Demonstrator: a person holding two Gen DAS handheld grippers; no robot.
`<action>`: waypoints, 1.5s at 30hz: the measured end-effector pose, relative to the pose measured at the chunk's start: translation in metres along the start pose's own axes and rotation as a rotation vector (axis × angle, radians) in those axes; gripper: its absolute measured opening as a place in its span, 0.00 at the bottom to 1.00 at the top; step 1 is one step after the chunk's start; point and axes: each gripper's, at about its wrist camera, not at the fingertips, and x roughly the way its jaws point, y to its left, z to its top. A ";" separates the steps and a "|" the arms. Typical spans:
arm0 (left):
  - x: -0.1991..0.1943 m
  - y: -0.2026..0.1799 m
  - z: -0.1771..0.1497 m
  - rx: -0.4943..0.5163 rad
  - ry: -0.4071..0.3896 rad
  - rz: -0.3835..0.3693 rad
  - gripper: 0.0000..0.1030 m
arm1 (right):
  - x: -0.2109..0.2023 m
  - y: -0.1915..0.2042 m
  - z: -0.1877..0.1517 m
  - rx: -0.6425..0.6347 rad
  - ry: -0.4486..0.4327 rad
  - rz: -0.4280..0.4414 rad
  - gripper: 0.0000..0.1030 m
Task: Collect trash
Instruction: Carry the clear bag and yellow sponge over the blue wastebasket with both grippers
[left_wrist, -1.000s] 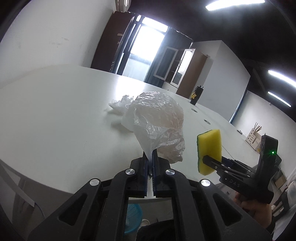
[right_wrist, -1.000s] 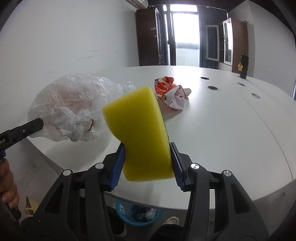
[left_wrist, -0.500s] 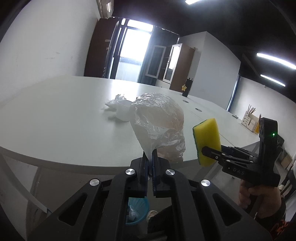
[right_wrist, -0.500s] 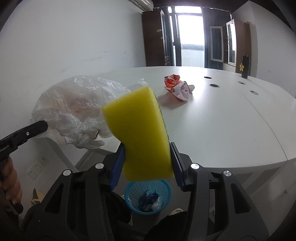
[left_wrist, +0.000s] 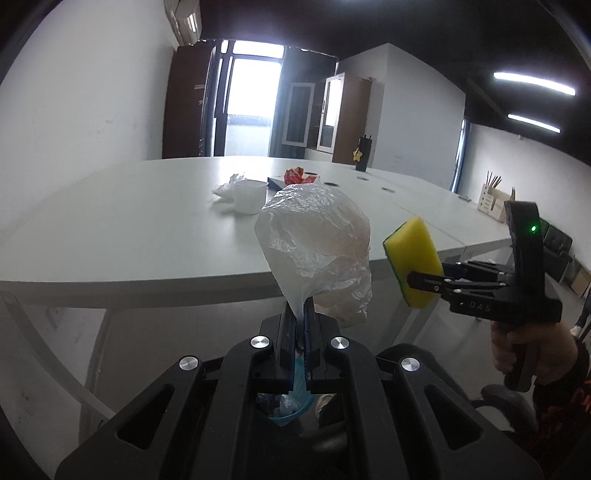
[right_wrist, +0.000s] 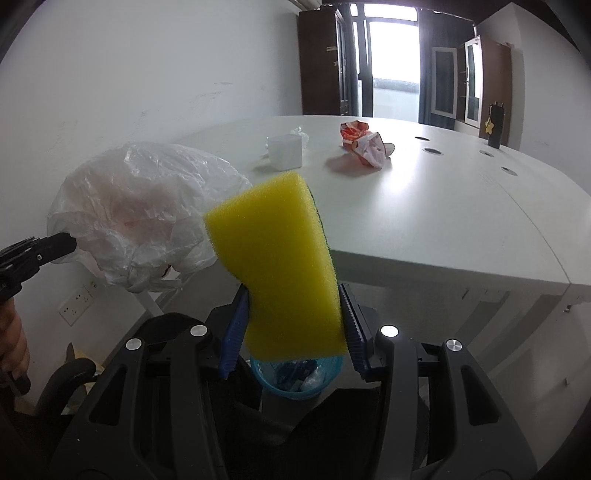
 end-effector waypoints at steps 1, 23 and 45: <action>0.002 0.001 -0.007 -0.004 0.018 -0.014 0.02 | 0.001 0.000 -0.005 0.003 0.009 0.004 0.44; 0.097 0.012 -0.086 -0.047 0.309 0.027 0.02 | 0.065 -0.030 -0.085 0.096 0.187 0.005 0.44; 0.228 0.029 -0.114 -0.124 0.510 0.087 0.02 | 0.177 -0.042 -0.101 0.111 0.375 0.012 0.44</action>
